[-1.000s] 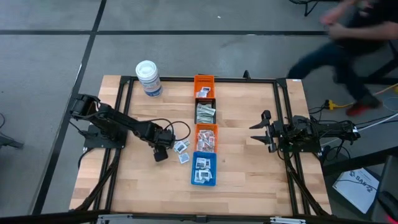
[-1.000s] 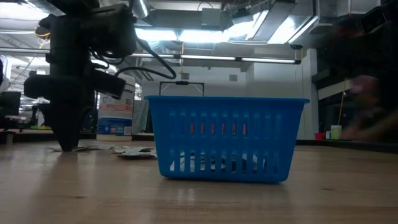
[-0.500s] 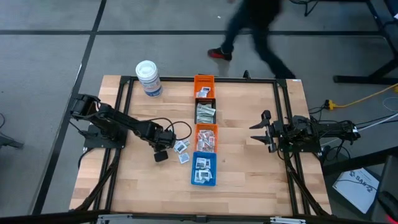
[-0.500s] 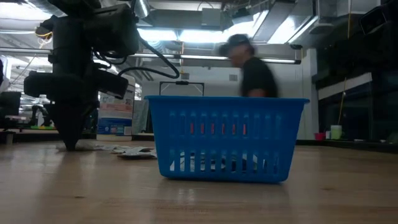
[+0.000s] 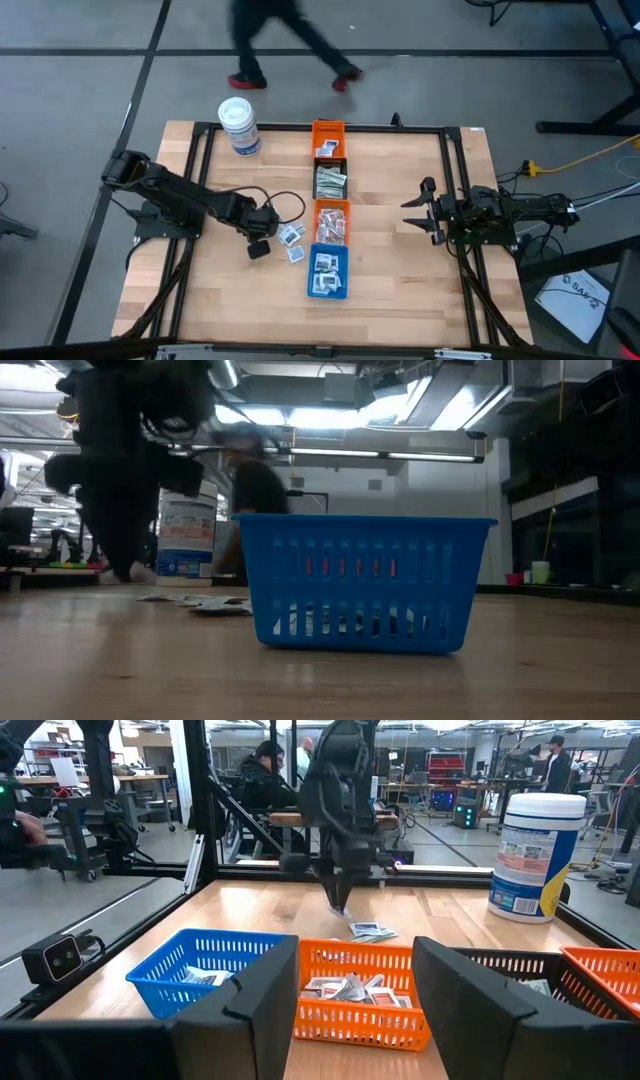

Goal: Pick & Place First Aid Supplies
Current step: Put the gray towelette pack into the blue bin

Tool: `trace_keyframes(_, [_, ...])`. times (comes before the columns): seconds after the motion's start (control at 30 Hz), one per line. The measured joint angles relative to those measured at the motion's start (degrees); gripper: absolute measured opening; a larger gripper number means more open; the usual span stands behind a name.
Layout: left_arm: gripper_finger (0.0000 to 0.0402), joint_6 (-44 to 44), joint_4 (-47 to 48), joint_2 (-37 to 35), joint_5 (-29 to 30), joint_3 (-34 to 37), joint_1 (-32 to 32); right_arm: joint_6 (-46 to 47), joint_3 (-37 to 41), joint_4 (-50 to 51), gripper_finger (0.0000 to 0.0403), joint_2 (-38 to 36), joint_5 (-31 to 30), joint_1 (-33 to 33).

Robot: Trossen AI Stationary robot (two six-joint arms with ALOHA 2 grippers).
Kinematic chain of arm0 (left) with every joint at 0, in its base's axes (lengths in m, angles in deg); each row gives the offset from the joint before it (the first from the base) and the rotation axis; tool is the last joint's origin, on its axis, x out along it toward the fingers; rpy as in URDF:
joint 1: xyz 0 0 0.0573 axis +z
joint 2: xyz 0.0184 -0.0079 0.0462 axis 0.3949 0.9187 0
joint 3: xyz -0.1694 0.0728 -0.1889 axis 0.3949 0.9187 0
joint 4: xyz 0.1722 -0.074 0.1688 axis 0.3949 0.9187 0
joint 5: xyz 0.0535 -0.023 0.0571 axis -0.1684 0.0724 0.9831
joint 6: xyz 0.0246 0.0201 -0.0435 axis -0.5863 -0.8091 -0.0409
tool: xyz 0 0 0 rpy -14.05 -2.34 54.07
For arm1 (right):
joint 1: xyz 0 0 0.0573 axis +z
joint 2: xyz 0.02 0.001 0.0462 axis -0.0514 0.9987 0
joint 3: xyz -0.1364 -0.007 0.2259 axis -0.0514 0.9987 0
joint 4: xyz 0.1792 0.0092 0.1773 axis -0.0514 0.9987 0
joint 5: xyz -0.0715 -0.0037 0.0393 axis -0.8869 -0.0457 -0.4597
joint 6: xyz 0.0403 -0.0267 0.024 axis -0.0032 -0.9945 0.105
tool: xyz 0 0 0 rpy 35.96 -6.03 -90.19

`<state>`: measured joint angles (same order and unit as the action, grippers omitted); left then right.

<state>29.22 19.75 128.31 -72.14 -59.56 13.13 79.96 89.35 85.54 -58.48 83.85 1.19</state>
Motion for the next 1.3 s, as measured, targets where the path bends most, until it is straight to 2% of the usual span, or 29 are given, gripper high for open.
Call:
trace_keyframes(0.3, [0.0019, -1.7, -1.6, -6.3, 0.9, -3.8, -2.5, 0.0, 0.0, 0.0, 0.0195, 0.0, 0.0, 0.0])
trace_keyframes(0.57, [0.0022, -7.4, -9.7, -5.6, 2.0, -8.9, -3.0, 0.0, 0.0, 0.0, 0.0195, 0.0, 0.0, 0.0])
trace_keyframes(0.77, [0.0019, -12.7, -13.3, -0.2, 2.6, -15.3, -3.0, 0.0, 0.0, 0.0, 0.0195, 0.0, 0.0, 0.0])
trace_keyframes(1.07, [0.0021, -20.3, -13.3, 11.7, -3.2, -28.1, -3.0, 0.0, 0.0, 0.0, 0.0195, 0.0, 0.0, 0.0])
trace_keyframes(1.3, [0.0021, -23.2, -13.2, 20.0, -6.6, -35.2, -3.0, 0.0, 0.0, 0.0, 0.0195, 0.0, 0.0, 0.0])
